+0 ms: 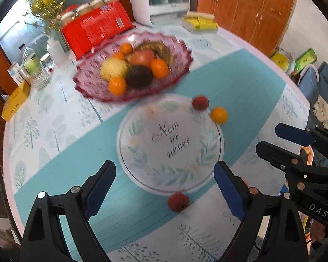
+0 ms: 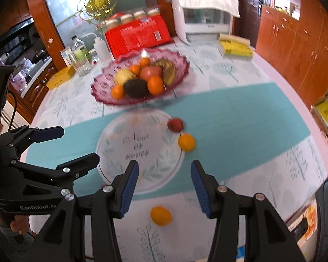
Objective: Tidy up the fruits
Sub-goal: 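Grasp a red lychee with the left tool while the right tool approaches an orange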
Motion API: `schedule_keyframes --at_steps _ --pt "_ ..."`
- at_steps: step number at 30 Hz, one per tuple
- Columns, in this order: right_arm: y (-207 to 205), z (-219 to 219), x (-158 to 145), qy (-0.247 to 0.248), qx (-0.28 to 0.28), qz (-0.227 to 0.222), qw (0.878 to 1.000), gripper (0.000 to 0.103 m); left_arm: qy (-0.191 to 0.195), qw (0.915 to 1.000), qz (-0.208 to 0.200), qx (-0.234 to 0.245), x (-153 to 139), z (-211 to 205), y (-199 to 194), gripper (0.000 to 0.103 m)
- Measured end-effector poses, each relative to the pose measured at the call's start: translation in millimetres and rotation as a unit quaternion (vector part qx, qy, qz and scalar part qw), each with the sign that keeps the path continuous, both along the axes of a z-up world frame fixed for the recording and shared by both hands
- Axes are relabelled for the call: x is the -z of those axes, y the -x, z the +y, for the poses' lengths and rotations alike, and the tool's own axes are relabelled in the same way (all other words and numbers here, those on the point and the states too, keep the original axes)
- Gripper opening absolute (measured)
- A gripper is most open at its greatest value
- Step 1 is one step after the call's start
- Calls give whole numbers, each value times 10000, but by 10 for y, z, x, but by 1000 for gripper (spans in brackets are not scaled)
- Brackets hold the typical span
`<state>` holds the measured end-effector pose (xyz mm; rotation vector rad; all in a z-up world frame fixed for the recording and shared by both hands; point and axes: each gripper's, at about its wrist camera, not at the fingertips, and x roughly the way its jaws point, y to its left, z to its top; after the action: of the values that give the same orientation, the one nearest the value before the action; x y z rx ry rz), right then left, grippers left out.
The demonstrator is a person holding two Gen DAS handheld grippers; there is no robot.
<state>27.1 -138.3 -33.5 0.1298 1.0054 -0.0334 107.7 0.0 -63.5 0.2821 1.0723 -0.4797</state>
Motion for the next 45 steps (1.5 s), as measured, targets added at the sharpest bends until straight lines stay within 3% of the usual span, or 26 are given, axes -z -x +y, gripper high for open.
schedule_keyframes --at_steps 14,24,29,33,37,45 --pt "318 -80 627 -48 102 654 9978 50 -169 9982 576 33 652 -20 233 90" --pt "348 38 912 -96 -182 956 9952 50 -96 9941 1072 -150 947 42 246 70" --pt "301 74 968 -90 -256 976 9949 50 -55 9947 1012 -194 943 78 245 64" --pt "277 116 1032 -94 -317 1026 9942 49 -45 9949 970 -255 932 110 238 50" --pt "263 153 1041 -84 -409 1012 9940 33 46 9945 1016 -255 908 148 236 30" --pt "224 159 1026 -91 -444 1042 9935 32 50 9942 1056 -190 855 139 216 29"
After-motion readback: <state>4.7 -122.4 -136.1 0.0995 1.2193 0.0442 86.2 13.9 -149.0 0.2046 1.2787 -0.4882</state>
